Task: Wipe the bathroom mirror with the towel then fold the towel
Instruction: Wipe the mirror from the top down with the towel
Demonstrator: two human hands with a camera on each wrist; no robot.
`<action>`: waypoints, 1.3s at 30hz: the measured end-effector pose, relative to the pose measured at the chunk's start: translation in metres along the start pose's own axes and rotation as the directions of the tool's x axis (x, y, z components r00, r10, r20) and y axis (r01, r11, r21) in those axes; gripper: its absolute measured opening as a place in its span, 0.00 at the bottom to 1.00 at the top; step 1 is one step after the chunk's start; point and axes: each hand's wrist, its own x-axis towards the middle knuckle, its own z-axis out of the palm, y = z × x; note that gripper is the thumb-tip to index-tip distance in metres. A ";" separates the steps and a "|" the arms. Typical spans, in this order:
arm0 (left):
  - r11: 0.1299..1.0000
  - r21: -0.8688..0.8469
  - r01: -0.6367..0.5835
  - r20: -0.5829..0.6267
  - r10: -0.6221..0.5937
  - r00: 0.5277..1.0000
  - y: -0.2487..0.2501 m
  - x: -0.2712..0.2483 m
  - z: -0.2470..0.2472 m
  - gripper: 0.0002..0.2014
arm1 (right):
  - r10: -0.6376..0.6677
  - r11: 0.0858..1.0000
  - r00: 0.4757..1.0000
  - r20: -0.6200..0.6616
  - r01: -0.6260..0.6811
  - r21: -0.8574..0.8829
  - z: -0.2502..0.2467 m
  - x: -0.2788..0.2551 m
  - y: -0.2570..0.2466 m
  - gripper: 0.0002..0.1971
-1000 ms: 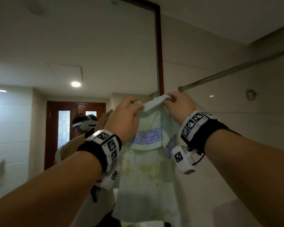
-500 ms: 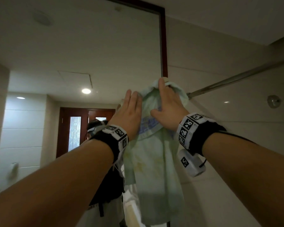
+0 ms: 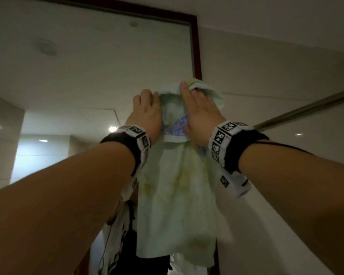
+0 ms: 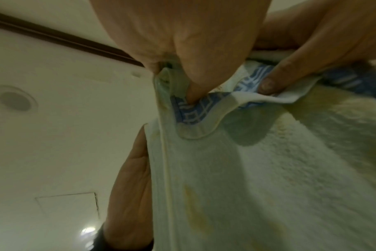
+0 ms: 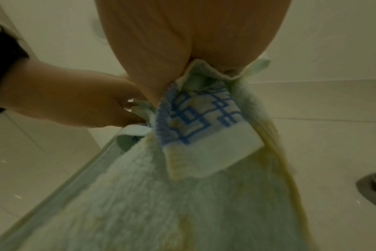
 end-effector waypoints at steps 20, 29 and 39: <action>0.998 0.032 -0.058 -0.046 0.059 0.997 0.044 0.040 0.065 0.37 | -0.063 0.989 0.997 0.034 0.067 -0.133 0.053 0.053 0.069 0.35; 0.998 0.058 0.010 -0.020 -0.009 1.000 0.055 0.056 0.072 0.40 | -0.053 0.998 0.996 -0.065 0.052 -0.030 0.058 0.038 0.073 0.37; 0.980 0.194 -0.032 -0.018 0.036 0.999 0.056 0.078 0.066 0.42 | -0.038 0.999 0.987 -0.154 0.035 -0.025 0.063 0.035 0.072 0.35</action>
